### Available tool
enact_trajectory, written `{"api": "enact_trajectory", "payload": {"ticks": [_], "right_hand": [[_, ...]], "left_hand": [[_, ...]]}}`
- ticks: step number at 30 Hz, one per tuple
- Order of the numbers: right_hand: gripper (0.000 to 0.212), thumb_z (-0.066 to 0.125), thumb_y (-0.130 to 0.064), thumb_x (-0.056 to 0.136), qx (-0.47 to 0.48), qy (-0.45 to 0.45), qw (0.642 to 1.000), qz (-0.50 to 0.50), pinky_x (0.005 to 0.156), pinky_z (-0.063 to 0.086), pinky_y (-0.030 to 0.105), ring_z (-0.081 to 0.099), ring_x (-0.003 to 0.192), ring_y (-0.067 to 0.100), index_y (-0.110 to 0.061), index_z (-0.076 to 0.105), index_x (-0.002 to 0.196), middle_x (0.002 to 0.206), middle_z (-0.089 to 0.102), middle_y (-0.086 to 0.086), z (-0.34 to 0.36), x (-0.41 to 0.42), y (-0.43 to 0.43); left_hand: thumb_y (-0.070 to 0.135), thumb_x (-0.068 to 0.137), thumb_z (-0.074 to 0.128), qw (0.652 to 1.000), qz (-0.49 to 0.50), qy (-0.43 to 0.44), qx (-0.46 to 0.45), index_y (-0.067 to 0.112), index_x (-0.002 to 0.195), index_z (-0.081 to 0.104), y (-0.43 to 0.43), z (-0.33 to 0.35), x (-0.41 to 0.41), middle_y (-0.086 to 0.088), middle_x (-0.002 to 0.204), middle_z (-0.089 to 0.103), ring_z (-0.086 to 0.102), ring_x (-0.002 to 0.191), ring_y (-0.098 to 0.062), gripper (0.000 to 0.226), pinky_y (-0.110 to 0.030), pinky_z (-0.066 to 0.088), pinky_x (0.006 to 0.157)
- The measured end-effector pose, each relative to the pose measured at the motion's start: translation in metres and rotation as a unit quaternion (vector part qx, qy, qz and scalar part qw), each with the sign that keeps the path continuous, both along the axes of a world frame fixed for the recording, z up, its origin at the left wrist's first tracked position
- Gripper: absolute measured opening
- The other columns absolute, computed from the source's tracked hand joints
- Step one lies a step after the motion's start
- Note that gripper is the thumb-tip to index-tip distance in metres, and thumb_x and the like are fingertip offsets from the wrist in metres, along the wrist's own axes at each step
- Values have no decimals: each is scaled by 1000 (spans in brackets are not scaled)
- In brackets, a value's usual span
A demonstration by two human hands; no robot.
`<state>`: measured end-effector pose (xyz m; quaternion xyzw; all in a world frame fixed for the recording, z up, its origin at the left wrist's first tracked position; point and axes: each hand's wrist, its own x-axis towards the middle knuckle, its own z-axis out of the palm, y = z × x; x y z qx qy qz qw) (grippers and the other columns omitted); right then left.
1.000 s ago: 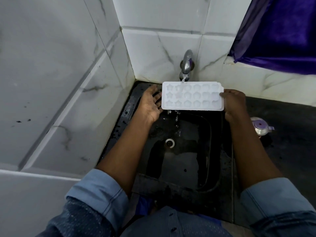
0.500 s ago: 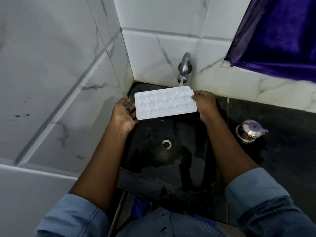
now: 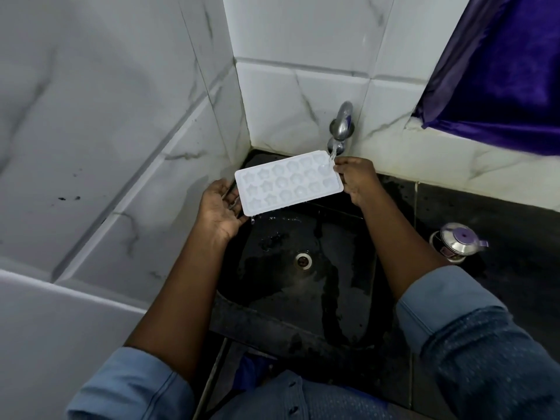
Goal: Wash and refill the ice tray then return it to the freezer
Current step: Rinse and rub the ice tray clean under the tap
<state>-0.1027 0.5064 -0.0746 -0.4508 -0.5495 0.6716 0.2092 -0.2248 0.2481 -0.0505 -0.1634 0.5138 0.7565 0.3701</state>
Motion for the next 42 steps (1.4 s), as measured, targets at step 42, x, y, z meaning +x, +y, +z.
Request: {"api": "enact_trajectory", "payload": {"ticks": [42], "right_hand": [[19,67,1,93,144,-60,988,12,81,63,41,76,83,27,-8,78,105,96,78,12,0,124,-29]], "left_hand": [[47,107,51,991,-108,-8,76,10,113,77,1,-18,81,-17,120,78,77,103,-36,46,-52,59,95]]}}
